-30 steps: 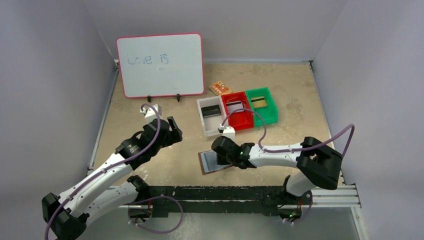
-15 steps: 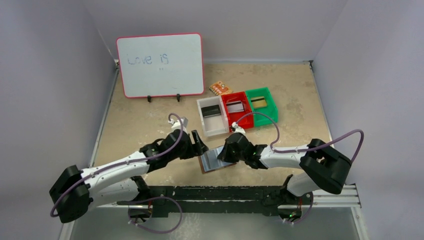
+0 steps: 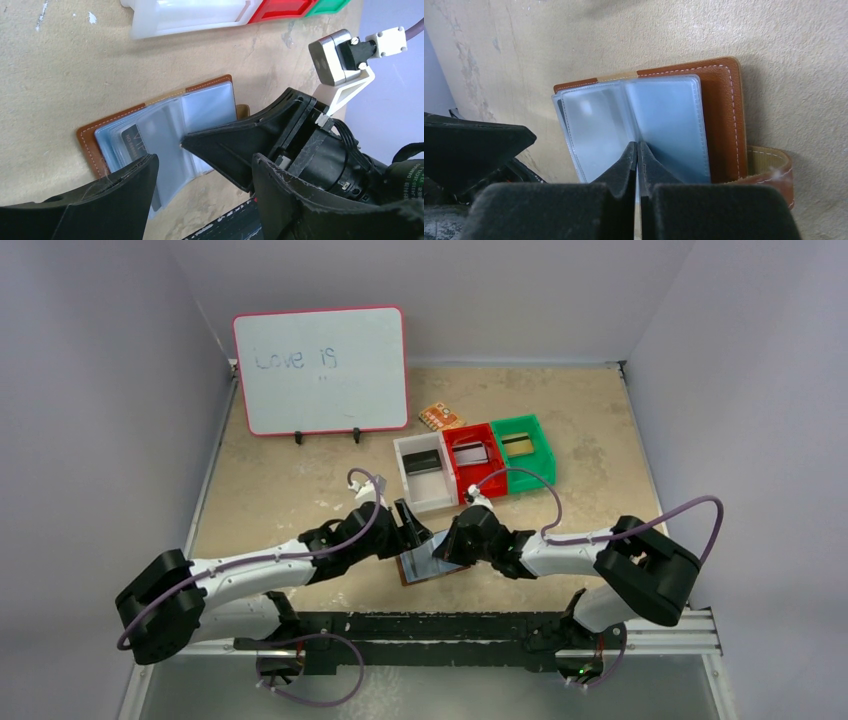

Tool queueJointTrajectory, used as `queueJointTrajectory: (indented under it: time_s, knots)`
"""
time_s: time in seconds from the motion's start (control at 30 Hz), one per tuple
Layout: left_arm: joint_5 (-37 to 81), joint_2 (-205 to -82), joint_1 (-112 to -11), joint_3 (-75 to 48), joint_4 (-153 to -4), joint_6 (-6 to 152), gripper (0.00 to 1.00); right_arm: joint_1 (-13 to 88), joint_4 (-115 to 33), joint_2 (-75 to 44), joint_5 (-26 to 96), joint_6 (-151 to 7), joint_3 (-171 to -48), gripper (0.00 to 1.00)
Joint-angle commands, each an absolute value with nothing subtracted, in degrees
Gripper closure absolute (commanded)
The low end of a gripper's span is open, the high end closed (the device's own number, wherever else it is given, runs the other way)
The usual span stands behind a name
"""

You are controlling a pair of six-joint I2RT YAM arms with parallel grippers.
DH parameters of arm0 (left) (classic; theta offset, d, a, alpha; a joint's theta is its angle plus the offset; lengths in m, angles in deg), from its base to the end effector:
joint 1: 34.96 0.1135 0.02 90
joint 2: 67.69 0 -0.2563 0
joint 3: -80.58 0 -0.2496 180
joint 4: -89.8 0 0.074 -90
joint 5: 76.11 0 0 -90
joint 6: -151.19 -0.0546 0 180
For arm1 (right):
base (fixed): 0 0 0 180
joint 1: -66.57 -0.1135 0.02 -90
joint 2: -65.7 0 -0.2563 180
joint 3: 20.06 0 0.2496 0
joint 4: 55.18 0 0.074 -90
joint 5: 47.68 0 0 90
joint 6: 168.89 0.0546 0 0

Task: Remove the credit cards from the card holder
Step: Remove the credit card from the card holder.

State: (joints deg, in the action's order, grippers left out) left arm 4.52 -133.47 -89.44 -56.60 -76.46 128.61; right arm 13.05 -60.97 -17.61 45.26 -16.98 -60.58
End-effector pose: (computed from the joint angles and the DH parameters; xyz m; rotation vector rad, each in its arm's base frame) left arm 0.1509 -0.1960 0.1735 -0.3666 2.3611 -0.9524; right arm 0.1663 0.2202 0.1211 0.2084 2.4175 0.9894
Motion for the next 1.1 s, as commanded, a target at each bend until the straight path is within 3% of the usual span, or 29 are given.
queueJointTrajectory:
  time_s: [0.0,0.63,1.07]
  knots:
    - [4.17,-135.40,-89.70,-57.88,-84.28,132.03,0.32,13.48,-54.98,-20.03,46.63,-16.98,-57.88,1.00]
    - [-0.22,-137.16,-89.78,-59.19,-80.04,134.42,0.33,15.15,-55.11,-22.27,45.93,-15.79,-57.26,1.00]
    - [6.75,-143.87,-89.87,-57.61,-88.08,133.28,0.36,15.44,-56.92,-19.70,43.96,-18.30,-57.36,1.00]
